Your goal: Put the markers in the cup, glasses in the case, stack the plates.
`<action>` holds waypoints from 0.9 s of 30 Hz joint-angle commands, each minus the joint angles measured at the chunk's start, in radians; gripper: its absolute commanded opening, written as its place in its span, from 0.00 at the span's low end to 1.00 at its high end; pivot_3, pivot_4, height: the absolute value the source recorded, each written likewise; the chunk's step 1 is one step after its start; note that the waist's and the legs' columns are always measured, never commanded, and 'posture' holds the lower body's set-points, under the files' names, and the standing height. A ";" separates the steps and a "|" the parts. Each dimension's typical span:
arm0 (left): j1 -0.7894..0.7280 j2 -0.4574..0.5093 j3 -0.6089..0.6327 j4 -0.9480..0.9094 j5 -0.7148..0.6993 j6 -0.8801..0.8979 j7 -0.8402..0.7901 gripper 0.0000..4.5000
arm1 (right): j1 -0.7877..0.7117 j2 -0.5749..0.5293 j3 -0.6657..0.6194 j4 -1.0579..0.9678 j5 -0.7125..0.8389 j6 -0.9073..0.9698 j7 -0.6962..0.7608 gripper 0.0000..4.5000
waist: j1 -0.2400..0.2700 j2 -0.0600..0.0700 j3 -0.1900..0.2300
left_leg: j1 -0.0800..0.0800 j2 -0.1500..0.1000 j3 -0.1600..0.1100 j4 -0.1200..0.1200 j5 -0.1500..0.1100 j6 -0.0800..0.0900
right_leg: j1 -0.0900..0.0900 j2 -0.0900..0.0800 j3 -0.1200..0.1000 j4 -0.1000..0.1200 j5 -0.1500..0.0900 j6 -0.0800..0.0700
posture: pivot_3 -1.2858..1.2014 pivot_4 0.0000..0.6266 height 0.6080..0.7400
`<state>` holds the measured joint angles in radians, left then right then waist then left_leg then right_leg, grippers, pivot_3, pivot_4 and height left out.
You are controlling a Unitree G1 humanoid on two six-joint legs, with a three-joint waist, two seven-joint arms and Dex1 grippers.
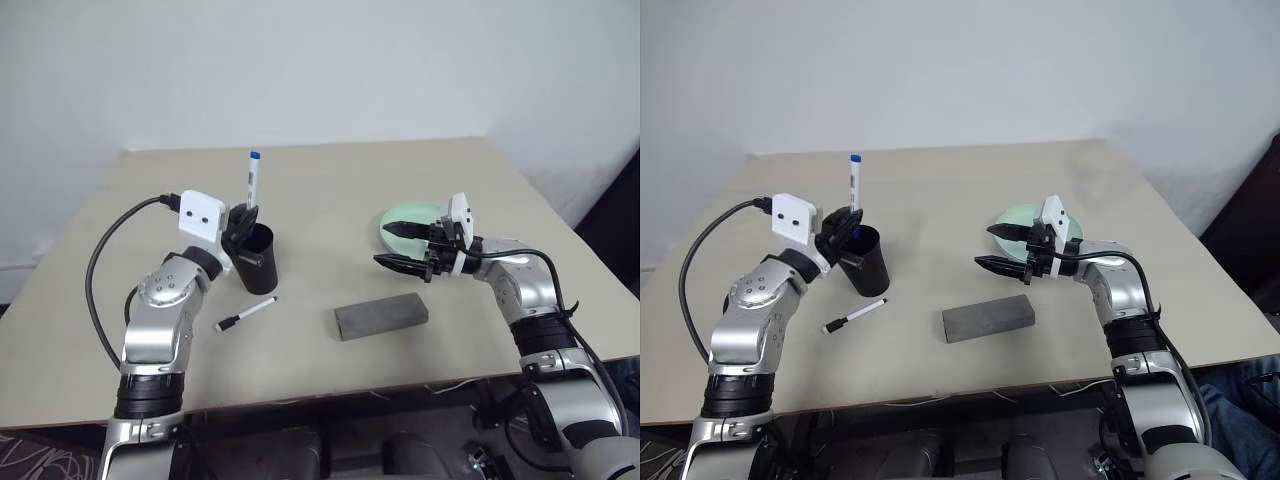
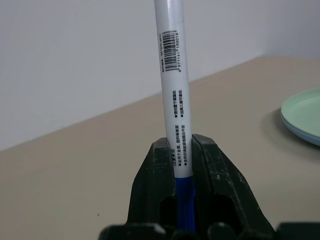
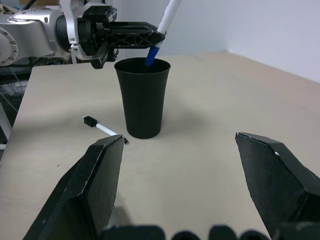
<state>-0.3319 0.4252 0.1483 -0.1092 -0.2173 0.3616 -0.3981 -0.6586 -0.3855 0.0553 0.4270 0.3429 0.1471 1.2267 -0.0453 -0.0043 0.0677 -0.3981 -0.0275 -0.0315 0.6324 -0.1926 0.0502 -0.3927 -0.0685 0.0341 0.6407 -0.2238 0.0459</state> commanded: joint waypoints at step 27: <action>0.004 0.168 0.097 -0.261 -0.386 0.296 -0.251 0.75 | -0.042 0.006 -0.005 0.017 -0.005 -0.027 0.006 0.86 | -0.005 0.000 0.000 | -0.001 0.000 0.000 -0.001 0.000 0.000 | -0.002 0.000 0.000 0.000 -0.001 -0.002 | 0.52 0.00 0.99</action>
<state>-0.3197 0.5494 0.2152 -0.3022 -0.5170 0.5936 -0.5852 -0.6662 -0.3779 0.0610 0.4570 0.3340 0.1395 1.2270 -0.0503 -0.0041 0.0679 -0.3993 -0.0271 -0.0313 0.6311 -0.1927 0.0501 -0.3947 -0.0683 0.0342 0.6405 -0.2253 0.0436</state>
